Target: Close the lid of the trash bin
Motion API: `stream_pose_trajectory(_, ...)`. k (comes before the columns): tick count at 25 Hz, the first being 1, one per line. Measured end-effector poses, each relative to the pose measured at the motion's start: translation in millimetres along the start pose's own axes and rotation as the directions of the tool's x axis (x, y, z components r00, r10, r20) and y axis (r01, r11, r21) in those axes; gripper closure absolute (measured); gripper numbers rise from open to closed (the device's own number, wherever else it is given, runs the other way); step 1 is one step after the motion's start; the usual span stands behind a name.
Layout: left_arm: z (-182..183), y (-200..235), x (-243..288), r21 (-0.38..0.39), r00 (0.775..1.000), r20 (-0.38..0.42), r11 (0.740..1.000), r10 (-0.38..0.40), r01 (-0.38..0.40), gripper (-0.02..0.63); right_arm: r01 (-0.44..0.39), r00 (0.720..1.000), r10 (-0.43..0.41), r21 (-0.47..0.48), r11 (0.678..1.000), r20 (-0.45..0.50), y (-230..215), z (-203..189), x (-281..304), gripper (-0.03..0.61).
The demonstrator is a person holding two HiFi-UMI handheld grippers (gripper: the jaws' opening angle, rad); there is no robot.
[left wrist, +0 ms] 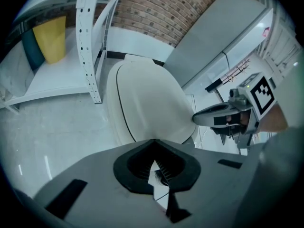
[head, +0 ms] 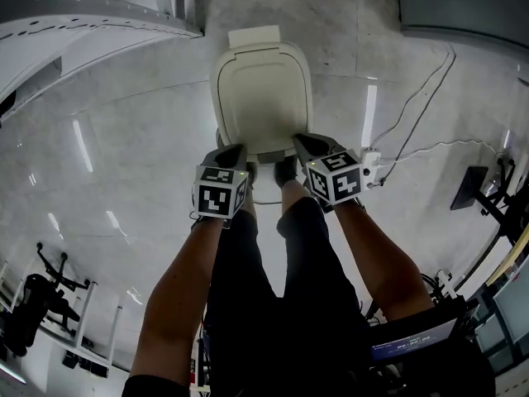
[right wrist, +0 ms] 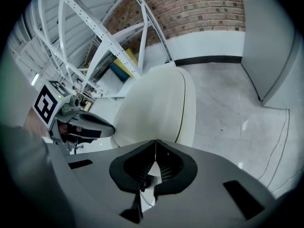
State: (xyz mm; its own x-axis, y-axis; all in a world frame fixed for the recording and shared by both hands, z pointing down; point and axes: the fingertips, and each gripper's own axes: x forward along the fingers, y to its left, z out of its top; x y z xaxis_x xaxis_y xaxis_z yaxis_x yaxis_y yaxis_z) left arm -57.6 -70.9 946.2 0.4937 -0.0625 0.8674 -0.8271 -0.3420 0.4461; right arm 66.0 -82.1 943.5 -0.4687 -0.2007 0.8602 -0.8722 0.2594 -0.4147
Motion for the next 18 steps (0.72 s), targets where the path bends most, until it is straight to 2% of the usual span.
stream_pose_trajectory(5,2,-2,-3,-0.007,1.000,0.002,1.000,-0.004,0.004,0.626,-0.010,1.000,0.010,0.023,1.000,0.003,1,0,-4,0.569)
stream_pose_trajectory(9,34,-15,-36,-0.035,0.993,0.110,0.998,-0.041,0.045,0.626,-0.028,0.998,0.027,0.020,0.999,0.064,9,23,-27,0.569)
stream_pose_trajectory(13,89,-45,-108,-0.030,0.959,0.275,0.997,-0.064,0.075,0.626,-0.044,0.987,0.047,-0.020,0.999,0.156,32,70,-83,0.569)
stream_pose_trajectory(15,116,-69,-152,0.034,0.937,0.338,0.996,-0.089,0.083,0.626,-0.054,0.979,0.064,-0.059,0.997,0.195,47,96,-120,0.569)
stream_pose_trajectory(18,157,-103,-225,0.164,0.887,0.438,0.983,-0.145,0.080,0.626,-0.077,0.955,0.105,-0.111,0.991,0.277,73,143,-180,0.569)
